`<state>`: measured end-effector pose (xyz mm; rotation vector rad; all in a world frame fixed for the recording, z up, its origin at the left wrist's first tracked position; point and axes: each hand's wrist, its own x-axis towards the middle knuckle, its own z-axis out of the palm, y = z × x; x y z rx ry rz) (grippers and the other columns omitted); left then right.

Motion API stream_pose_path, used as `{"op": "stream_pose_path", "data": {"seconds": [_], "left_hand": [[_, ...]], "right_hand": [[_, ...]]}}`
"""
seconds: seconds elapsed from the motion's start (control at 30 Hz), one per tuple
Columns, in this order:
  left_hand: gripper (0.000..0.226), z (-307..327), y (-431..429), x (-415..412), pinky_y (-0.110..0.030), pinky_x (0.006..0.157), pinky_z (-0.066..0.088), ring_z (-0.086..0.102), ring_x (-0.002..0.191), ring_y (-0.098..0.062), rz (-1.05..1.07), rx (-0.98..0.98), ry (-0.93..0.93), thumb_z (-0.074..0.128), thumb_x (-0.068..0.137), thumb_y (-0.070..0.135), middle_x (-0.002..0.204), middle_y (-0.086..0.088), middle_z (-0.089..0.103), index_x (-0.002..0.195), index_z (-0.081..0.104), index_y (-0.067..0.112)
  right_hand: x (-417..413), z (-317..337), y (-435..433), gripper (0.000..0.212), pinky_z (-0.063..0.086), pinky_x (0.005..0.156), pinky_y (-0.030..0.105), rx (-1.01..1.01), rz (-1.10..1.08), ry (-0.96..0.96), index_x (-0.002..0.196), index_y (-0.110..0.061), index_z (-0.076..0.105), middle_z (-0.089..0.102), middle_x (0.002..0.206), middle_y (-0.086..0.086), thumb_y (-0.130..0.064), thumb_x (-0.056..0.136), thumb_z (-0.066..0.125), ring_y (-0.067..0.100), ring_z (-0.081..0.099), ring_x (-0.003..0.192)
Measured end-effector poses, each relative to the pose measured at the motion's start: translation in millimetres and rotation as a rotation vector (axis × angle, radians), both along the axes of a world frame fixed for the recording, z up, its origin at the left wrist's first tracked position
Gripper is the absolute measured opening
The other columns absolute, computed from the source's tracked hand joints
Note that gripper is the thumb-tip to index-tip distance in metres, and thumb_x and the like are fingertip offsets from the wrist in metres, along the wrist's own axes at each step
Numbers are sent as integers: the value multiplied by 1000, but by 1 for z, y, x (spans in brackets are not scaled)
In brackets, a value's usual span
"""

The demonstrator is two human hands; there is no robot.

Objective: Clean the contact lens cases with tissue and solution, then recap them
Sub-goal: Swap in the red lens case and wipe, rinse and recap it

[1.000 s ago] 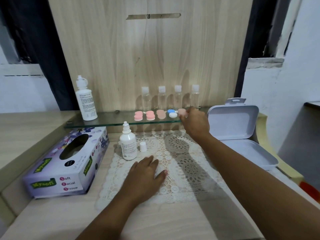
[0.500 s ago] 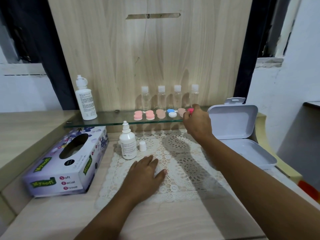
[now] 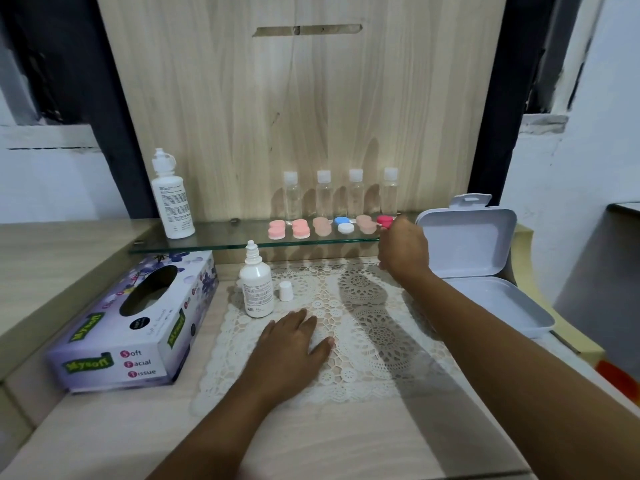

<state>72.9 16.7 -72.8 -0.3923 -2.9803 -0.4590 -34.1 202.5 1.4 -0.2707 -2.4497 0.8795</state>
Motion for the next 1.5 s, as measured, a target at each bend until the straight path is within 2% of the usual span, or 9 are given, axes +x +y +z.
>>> {"op": "stream_pose_path", "data": {"seconds": [0.27, 0.4, 0.53, 0.63, 0.7, 0.8, 0.93, 1.2, 1.5], "left_hand": [[59, -1, 0, -2, -31, 117, 9, 13, 143, -13, -1, 11, 2, 32, 97, 50, 157, 1, 16, 147, 26, 20], [56, -2, -1, -3, -30, 116, 14, 20, 141, -13, -11, 113, 15, 36, 97, 46, 154, 1, 24, 145, 30, 18], [51, -2, -1, -6, -26, 110, 24, 33, 136, -14, 30, 358, 33, 41, 97, 39, 147, 0, 37, 143, 34, 19], [50, -1, -2, -7, -32, 110, 29, 38, 132, -15, 46, 453, 40, 46, 95, 36, 145, 0, 41, 141, 38, 19], [52, -1, -1, -7, -33, 108, 33, 43, 128, -15, 11, 447, 48, 48, 91, 41, 140, 1, 46, 138, 44, 18], [61, -2, -1, -6, -35, 106, 35, 47, 121, -13, -32, 409, 60, 39, 79, 48, 130, 5, 54, 131, 52, 20], [58, -4, -2, -7, -36, 102, 35, 47, 114, -11, -59, 311, 54, 36, 78, 49, 117, 8, 56, 125, 58, 24], [33, -6, -4, -7, -38, 101, 34, 46, 109, -10, -95, 247, 91, 50, 93, 39, 109, 12, 53, 122, 59, 27], [64, -5, -4, -3, -33, 102, 31, 43, 110, -6, -144, 198, 73, 30, 78, 61, 106, 19, 45, 130, 52, 29]], "right_hand": [[22, 0, -5, 25, 43, 68, 36, 28, 59, 162, 114, -3, 49, 63, 99, 18, -20, 96, 44, 38, 59, 89], [53, -14, -9, 26, 41, 66, 31, 56, 242, 236, 112, -10, 54, 61, 90, 6, -29, 93, 51, 24, 57, 82], [83, -40, -9, 28, 39, 70, 13, 41, 499, 70, 115, -19, 58, 49, 103, -6, -34, 91, 56, 1, 48, 84], [97, -55, -8, 30, 34, 71, 2, 84, 597, -60, 118, -18, 59, 50, 104, -6, -29, 90, 58, 5, 48, 91], [101, -63, -8, 30, 34, 76, 5, 120, 623, -81, 116, -19, 61, 51, 101, -7, -31, 89, 58, 7, 48, 96], [101, -69, -8, 31, 41, 92, 29, 162, 659, -102, 114, -22, 62, 54, 101, -9, -38, 87, 57, 10, 48, 101], [102, -71, -9, 45, 40, 94, 40, 221, 674, -126, 116, -27, 61, 58, 107, -7, -46, 78, 45, 14, 49, 105], [103, -75, -14, 39, 34, 91, 32, 338, 606, -100, 121, -25, 54, 53, 116, -7, -47, 88, 52, 14, 43, 111], [103, -77, -13, 30, 29, 84, 29, 359, 604, -53, 119, -23, 55, 50, 116, -4, -34, 92, 50, 15, 41, 111]]}}
